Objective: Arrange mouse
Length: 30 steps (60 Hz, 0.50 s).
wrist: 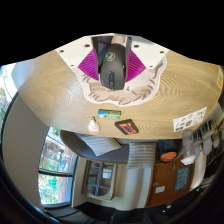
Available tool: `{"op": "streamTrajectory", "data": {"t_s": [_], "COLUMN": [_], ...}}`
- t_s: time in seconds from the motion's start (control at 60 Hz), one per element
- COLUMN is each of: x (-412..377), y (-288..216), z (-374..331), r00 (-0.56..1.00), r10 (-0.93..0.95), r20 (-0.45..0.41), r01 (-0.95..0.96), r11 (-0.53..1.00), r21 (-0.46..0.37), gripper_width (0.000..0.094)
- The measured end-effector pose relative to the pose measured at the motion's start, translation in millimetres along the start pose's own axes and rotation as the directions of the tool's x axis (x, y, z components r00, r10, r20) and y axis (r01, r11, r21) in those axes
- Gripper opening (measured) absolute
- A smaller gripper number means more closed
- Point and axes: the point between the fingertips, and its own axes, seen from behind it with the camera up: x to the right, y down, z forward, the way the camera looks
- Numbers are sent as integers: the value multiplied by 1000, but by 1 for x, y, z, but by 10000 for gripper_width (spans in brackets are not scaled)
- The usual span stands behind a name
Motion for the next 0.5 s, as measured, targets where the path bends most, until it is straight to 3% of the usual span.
{"op": "streamTrajectory", "data": {"t_s": [0.05,0.167,0.25,0.267,0.3,0.383,0.5], "x": [3,4,-8,-9,-12,-11,24], "y": [3,8,9,9,8,11,27], "z": [2,1,-10,-15,-24,-54,-99], "r00": [1000,1000,996,993,987,970,970], "r10": [1,-17,0,7,30,83,88], "r20": [-6,9,91,114,157,230,229], "r01": [-1,17,2,-5,-31,-91,-112], "r11": [1000,1000,1000,1000,1000,995,989], "r21": [21,-21,-24,-17,1,27,95], "gripper_width": [395,546,851,876,841,854,853]}}
